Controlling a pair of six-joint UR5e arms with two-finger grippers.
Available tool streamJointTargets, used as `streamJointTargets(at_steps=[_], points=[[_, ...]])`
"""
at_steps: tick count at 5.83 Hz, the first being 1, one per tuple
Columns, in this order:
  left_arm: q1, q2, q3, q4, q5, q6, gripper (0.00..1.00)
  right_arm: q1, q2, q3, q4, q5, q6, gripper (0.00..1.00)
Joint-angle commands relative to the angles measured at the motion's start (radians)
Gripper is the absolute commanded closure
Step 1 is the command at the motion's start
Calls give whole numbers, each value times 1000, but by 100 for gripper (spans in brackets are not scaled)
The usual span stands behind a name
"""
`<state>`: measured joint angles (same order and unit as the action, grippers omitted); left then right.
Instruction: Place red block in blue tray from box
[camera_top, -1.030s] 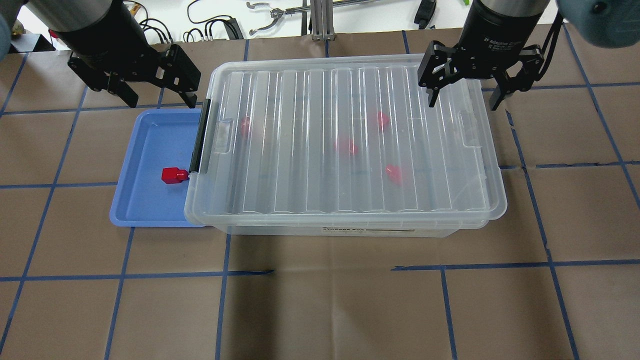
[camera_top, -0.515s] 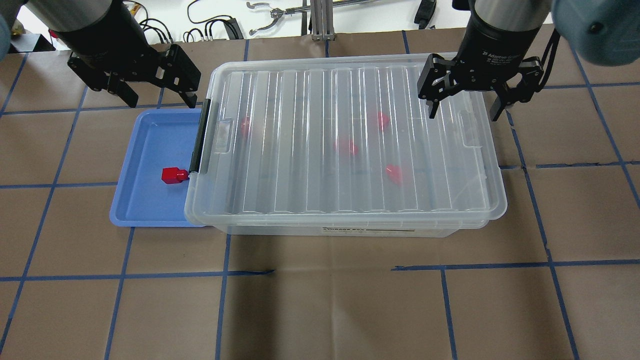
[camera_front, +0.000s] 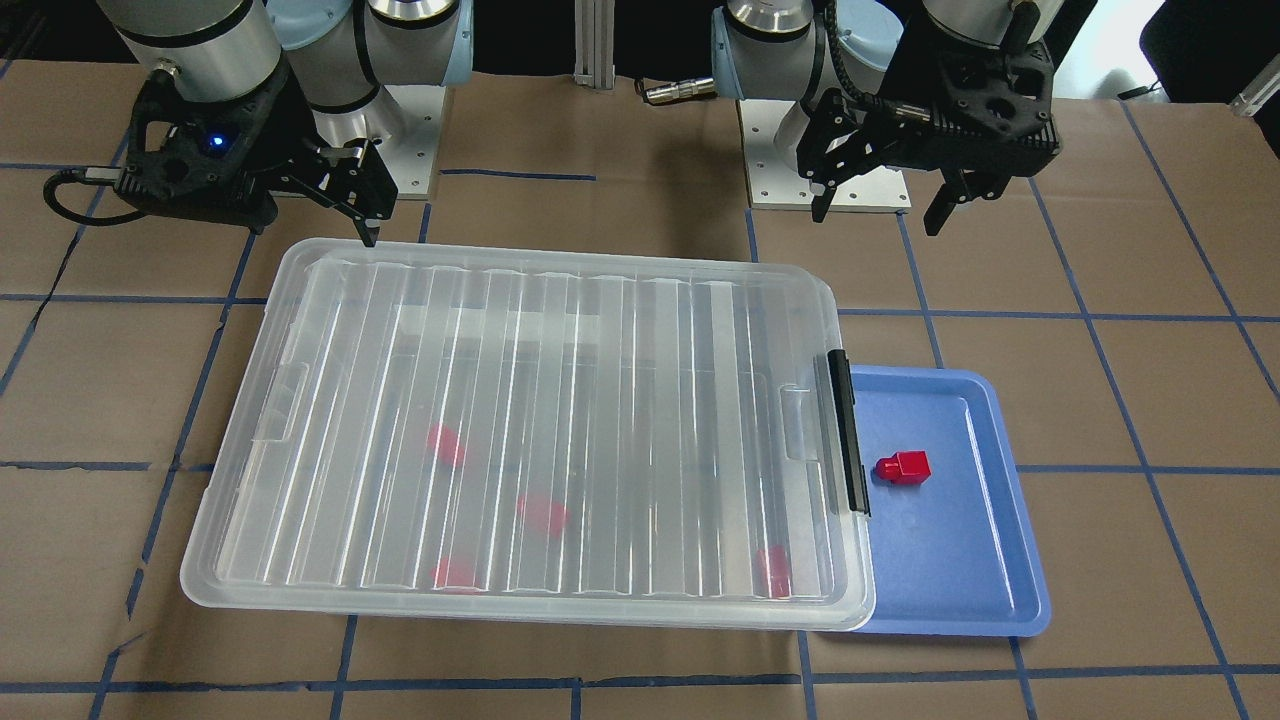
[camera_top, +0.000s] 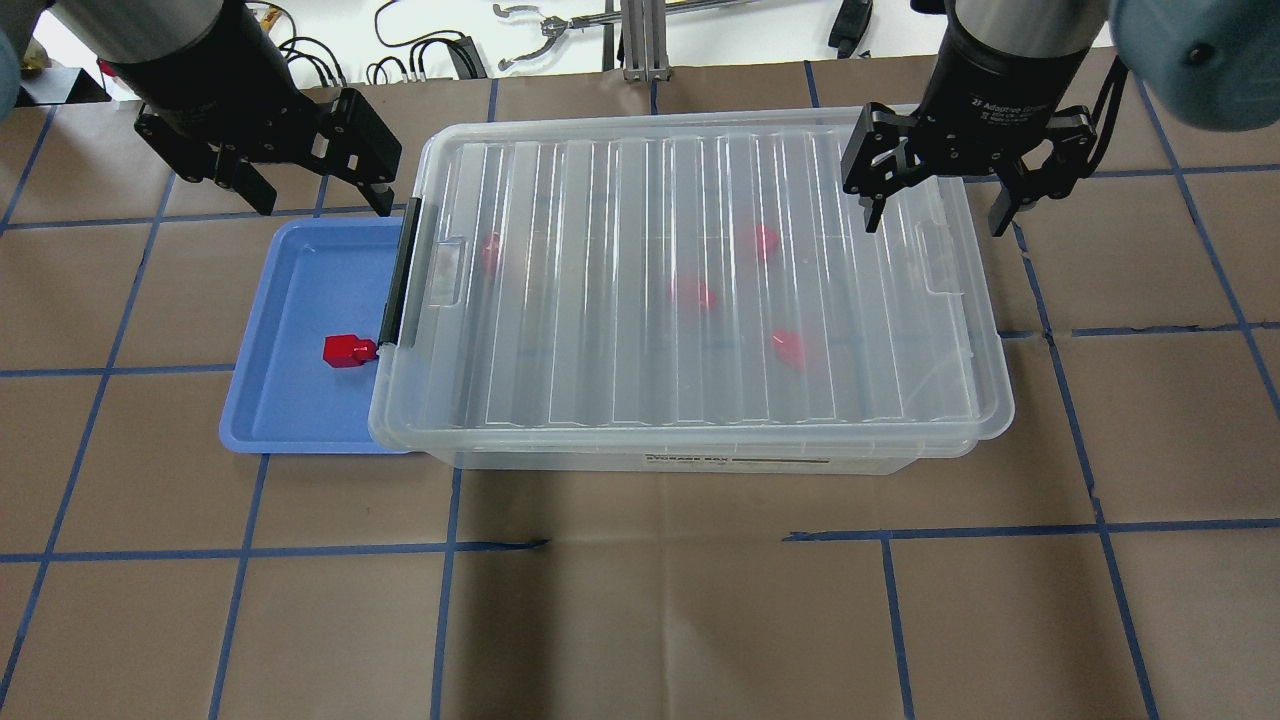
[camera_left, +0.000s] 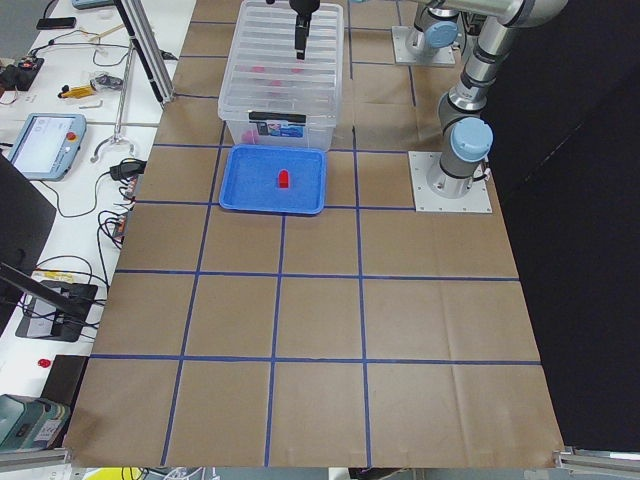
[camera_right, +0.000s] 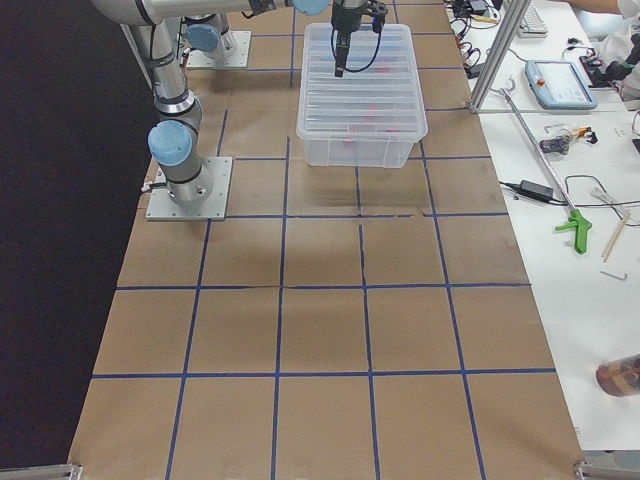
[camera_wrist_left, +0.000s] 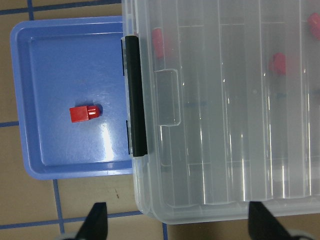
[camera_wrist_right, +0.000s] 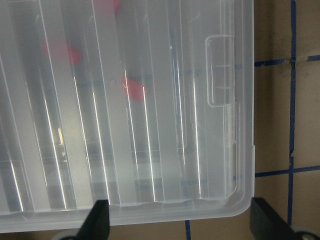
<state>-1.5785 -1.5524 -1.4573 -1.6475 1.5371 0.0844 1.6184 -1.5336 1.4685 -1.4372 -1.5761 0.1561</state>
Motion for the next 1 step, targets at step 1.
streamJointTargets(at_steps=[1], points=[[0, 0, 0, 0, 0, 0, 2, 0, 0, 3, 0, 5, 0, 0]])
